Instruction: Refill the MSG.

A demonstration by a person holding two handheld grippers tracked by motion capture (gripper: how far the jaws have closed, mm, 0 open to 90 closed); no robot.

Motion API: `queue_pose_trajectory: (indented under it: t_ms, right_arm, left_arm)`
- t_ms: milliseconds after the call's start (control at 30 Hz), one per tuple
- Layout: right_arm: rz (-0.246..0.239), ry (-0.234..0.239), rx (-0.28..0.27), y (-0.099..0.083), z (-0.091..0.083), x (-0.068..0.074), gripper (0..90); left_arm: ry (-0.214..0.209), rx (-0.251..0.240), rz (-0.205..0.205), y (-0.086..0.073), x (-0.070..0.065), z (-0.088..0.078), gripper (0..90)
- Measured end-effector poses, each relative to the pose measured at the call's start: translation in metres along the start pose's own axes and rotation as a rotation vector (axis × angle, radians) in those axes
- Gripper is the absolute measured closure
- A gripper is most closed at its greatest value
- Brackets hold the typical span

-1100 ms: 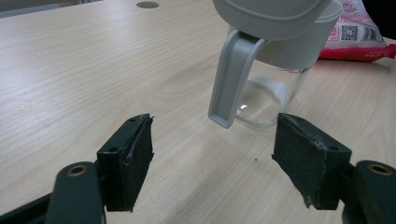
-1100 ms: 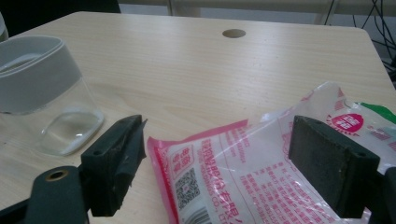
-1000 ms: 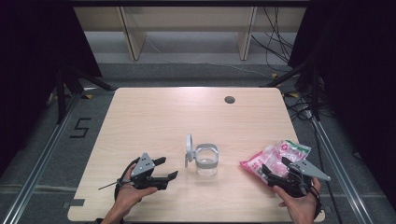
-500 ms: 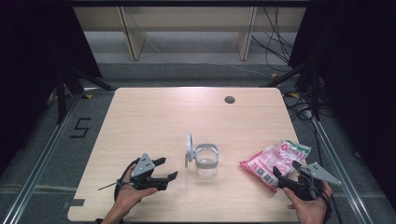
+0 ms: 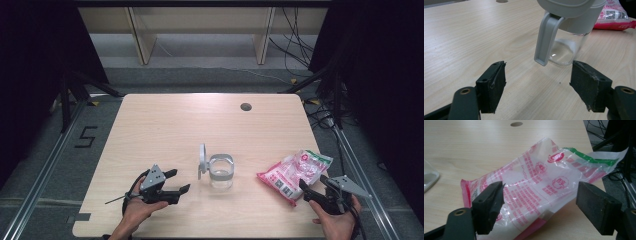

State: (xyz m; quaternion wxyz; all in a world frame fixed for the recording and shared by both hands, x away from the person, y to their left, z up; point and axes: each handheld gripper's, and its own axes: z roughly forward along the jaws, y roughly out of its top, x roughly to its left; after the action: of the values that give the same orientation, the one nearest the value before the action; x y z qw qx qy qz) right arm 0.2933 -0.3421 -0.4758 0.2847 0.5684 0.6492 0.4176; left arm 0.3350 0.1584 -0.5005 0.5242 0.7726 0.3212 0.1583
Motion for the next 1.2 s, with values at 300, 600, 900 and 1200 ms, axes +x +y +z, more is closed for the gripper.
queue_pose_trajectory:
  t_ms: [300, 600, 900, 1200]
  right_arm:
    - [0.046, -0.013, 0.019, -0.001, 0.000, -0.004, 23.3]
    - [0.078, 0.031, 0.073, 0.001, 0.006, -0.020, 22.8]
    - [0.106, -0.021, 0.060, 0.000, 0.021, -0.024, 22.4]
    - [0.103, -0.011, 0.099, 0.001, 0.033, -0.030, 22.2]
  left_arm:
    - [0.002, 0.009, -0.001, -0.001, 0.000, 0.001, 27.7]
    - [-0.001, 0.014, 0.004, -0.002, -0.002, 0.002, 27.7]
    - [-0.003, 0.013, -0.001, -0.003, -0.002, 0.002, 27.7]
    - [-0.006, 0.014, 0.006, -0.003, -0.001, 0.003, 27.7]
